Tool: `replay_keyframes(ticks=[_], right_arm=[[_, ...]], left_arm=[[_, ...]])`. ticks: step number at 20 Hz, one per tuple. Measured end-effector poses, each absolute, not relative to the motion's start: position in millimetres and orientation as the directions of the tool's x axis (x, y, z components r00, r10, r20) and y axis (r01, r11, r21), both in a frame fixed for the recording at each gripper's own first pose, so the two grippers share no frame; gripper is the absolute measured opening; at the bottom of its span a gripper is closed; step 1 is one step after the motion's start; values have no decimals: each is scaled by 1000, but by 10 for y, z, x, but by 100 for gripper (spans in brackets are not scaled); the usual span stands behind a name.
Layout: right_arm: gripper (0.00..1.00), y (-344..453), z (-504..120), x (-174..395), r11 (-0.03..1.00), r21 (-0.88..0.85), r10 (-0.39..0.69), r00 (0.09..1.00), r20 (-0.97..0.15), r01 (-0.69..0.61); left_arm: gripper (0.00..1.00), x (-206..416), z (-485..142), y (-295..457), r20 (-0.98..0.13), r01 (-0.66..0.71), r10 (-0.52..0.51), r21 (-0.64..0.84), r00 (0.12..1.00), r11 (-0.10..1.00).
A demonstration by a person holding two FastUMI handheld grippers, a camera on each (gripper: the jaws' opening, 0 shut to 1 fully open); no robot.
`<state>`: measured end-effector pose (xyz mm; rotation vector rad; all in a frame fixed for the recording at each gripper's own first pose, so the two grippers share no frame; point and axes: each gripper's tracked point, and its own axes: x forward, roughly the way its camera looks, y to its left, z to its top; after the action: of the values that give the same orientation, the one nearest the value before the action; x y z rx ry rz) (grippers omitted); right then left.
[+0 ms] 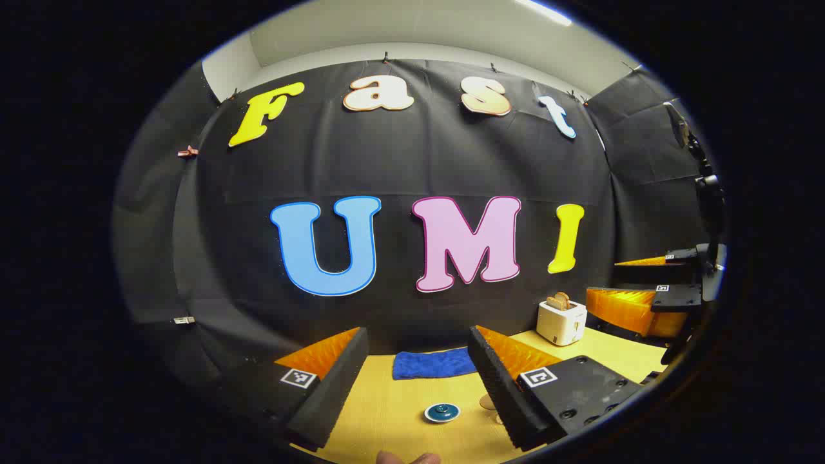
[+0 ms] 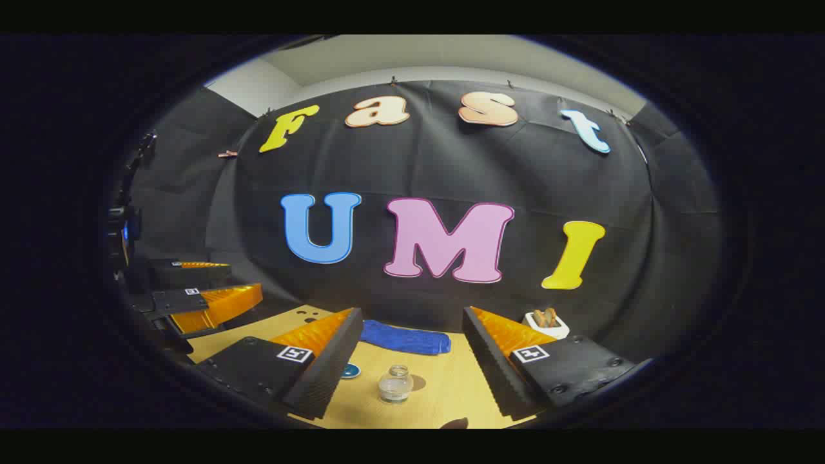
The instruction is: Open the teacup lid with one hand, grasp the water bottle and pour water into the teacup with the other hand; after pouring, place the water bottle on the coaster and then close the teacup lid.
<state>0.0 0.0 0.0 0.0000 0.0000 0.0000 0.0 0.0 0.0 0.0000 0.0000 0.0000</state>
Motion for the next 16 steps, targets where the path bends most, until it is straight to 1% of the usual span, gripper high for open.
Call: replay_keyframes(ticks=[10, 16], right_arm=[[96, -13, -46, 5, 1000, 4, -10, 1000, -6, 10], [96, -4, -194, 98, 1000, 0, -2, 1000, -12, 2]], left_arm=[[99, 21, -22, 24, -2, 0, 0, -9, 1000, 1000], [99, 113, -214, -68, -23, 35, -35, -18, 999, 999]])
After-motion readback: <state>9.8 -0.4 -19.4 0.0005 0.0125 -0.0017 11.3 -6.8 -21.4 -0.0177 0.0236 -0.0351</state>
